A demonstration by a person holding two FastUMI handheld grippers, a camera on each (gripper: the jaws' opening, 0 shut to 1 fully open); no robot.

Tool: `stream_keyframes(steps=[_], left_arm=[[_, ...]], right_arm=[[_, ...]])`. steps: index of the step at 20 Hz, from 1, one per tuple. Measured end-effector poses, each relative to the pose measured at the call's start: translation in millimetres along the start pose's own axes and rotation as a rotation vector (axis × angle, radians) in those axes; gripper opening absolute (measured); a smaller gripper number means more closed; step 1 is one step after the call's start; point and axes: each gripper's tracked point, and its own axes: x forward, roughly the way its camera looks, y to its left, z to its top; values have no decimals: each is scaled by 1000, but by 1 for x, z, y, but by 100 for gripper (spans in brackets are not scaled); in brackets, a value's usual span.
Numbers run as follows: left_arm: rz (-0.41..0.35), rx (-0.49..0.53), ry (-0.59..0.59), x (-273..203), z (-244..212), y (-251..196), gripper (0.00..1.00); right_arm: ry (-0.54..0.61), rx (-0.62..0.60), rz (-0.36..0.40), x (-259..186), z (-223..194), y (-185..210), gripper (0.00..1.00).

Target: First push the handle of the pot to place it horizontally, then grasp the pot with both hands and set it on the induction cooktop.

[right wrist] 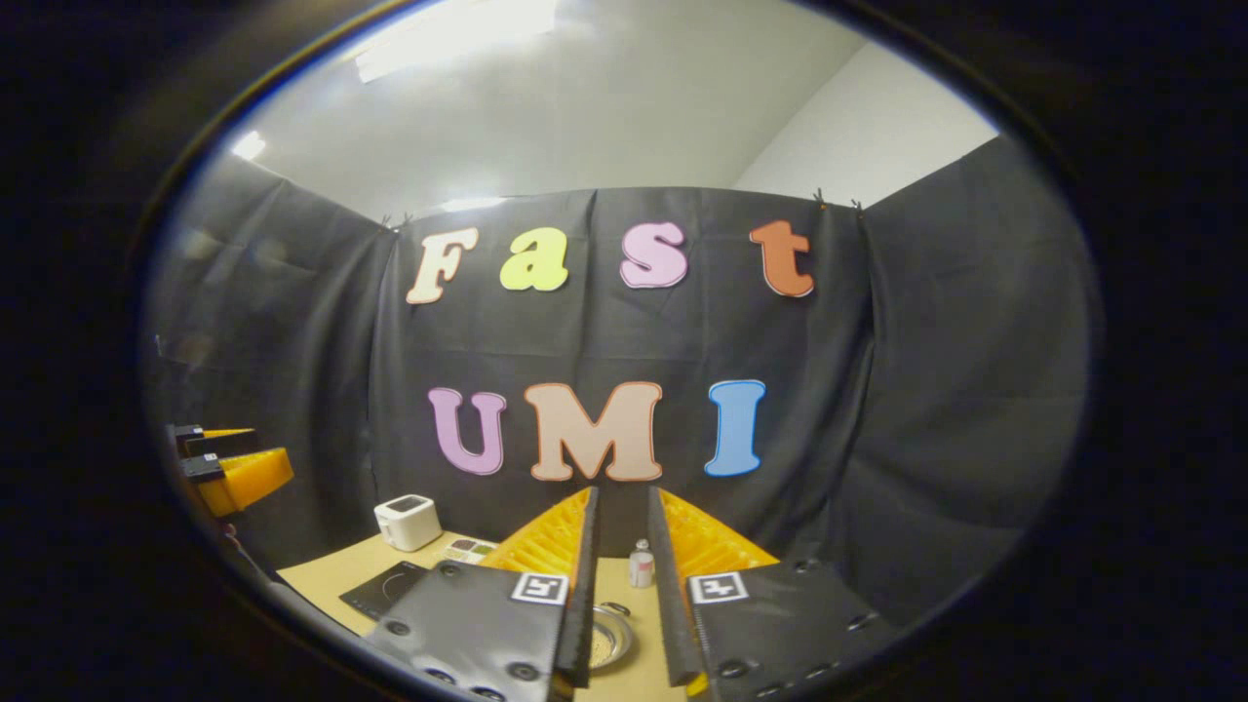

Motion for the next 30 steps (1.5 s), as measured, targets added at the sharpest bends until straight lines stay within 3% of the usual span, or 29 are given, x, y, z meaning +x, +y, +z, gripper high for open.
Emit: stream_keyframes(steps=[3, 4, 6, 8, 9, 10, 11, 17, 21, 23, 24, 27, 28, 30], left_arm=[[-7, -4, 1, -3, -2, 9, 96], [-10, -6, 1, -2, -4, 12, 94], [-18, -7, 0, -3, -5, 18, 94], [-30, -8, -1, -3, -8, 23, 96], [-39, -10, -3, -2, -9, 25, 94], [-48, -16, -9, -2, -10, 26, 94], [-58, -24, -7, 0, -15, 27, 94], [-64, -76, 37, 26, -41, 34, 96], [-21, -57, 36, 61, -50, 37, 94], [-5, -44, 29, 78, -50, 34, 96], [4, -32, 18, 85, -50, 32, 96], [29, -27, 21, 98, -61, 27, 94], [26, -29, 14, 101, -63, 23, 97], [34, -23, 31, 109, -75, 25, 94]], right_arm=[[16, 10, 12, 0, -7, 10, 11], [24, 18, 33, 1, -13, 17, 12], [69, 20, 55, 1, -29, 28, 0], [96, 29, 71, -1, -39, 38, 4], [103, 31, 66, -1, -42, 40, 0], [114, 25, 55, -2, -48, 41, 12], [129, 16, 47, -1, -54, 41, 0], [216, -6, 39, 10, -97, 42, 0], [243, -30, 77, 35, -124, 35, 8], [260, -15, 111, 47, -140, 39, 4], [268, -12, 130, 52, -152, 39, 12], [341, 13, 165, 64, -190, 42, 5], [350, 29, 171, 68, -200, 42, 8], [393, 37, 164, 73, -218, 42, 8]])
